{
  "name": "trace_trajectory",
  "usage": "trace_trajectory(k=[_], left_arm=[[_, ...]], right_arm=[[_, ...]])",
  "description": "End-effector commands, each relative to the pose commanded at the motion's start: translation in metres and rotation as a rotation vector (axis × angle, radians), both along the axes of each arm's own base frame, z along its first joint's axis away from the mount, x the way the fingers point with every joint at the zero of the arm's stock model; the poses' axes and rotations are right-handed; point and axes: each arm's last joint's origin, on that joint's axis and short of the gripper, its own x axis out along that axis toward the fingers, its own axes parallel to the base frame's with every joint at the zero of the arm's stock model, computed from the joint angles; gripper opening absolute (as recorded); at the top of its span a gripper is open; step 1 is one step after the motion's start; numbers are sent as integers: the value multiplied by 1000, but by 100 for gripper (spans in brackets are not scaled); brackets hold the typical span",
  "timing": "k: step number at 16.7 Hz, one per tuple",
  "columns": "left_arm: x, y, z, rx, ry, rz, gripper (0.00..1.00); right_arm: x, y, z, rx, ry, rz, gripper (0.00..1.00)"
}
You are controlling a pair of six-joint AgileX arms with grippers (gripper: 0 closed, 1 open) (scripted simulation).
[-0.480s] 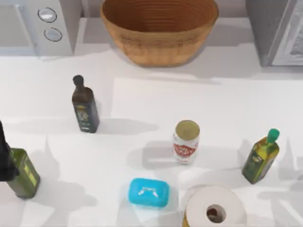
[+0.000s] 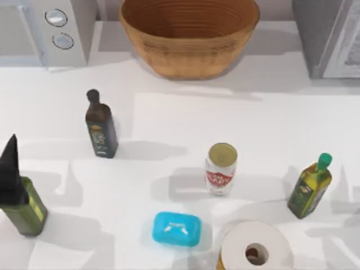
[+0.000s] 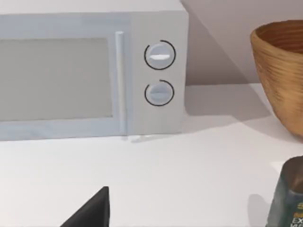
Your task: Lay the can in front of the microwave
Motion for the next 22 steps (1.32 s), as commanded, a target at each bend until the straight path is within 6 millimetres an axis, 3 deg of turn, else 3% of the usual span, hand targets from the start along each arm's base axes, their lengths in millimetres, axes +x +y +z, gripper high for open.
trace_trajectory(k=[4, 7, 9, 12, 15, 19, 22], left_arm=[[26, -20, 62, 32, 221, -125, 100], [70, -51, 102, 91, 446, -231, 100], [107, -82, 113, 150, 615, -301, 100], [158, -142, 107, 261, 859, -394, 100], [190, -205, 83, 382, 1055, -468, 100], [205, -274, 49, 522, 1210, -536, 100], [205, -309, 28, 597, 1268, -567, 100]], right_arm=[[0, 0, 0, 0, 0, 0, 100], [0, 0, 0, 0, 0, 0, 100], [0, 0, 0, 0, 0, 0, 100], [0, 0, 0, 0, 0, 0, 100], [0, 0, 0, 0, 0, 0, 100], [0, 0, 0, 0, 0, 0, 100], [0, 0, 0, 0, 0, 0, 100]])
